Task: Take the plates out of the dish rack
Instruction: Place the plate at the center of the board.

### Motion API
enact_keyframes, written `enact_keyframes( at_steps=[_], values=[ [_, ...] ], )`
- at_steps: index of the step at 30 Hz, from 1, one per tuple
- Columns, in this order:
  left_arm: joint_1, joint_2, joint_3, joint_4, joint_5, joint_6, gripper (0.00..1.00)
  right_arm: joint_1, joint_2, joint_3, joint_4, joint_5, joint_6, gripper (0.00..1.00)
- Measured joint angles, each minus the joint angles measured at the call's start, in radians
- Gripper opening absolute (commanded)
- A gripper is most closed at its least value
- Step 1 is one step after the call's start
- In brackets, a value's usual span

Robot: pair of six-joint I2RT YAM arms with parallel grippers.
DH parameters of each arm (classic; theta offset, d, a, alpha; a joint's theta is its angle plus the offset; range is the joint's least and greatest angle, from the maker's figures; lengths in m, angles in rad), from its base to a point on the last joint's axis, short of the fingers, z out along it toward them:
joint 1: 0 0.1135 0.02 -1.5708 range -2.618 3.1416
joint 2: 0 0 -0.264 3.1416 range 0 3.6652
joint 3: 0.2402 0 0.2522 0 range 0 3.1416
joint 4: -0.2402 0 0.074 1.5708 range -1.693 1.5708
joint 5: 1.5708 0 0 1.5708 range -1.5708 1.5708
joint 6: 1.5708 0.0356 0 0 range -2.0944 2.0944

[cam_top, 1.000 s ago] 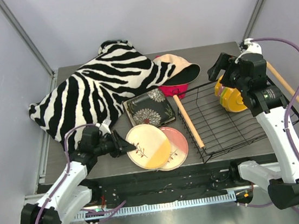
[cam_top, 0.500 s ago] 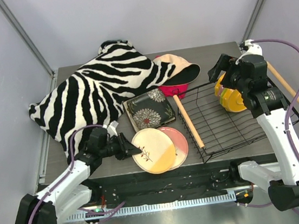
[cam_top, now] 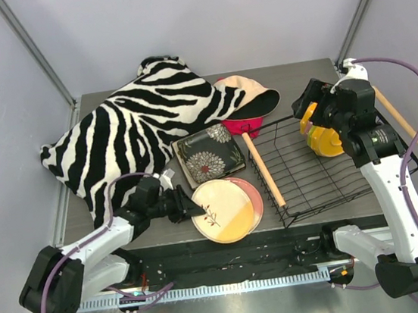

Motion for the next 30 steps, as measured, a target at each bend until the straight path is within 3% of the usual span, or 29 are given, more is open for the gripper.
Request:
enact_keyframes(
  at_steps=[7, 17, 24, 30],
  values=[
    [-0.051, 0.100, 0.001, -0.025, -0.056, 0.038, 0.50, 0.000, -0.002, -0.004, -0.007, 0.000, 0.000, 0.92],
    [-0.060, 0.092, 0.087, -0.191, -0.155, 0.148, 0.61, 0.000, -0.002, -0.013, -0.009, 0.000, -0.001, 0.92],
    [-0.061, 0.058, 0.114, -0.262, -0.201, 0.200, 0.56, 0.000, -0.002, -0.013, -0.009, -0.001, -0.001, 0.92],
    [-0.061, 0.058, 0.114, -0.289, -0.216, 0.207, 0.39, -0.001, -0.002, -0.013, -0.009, -0.001, -0.001, 0.92]
  ],
)
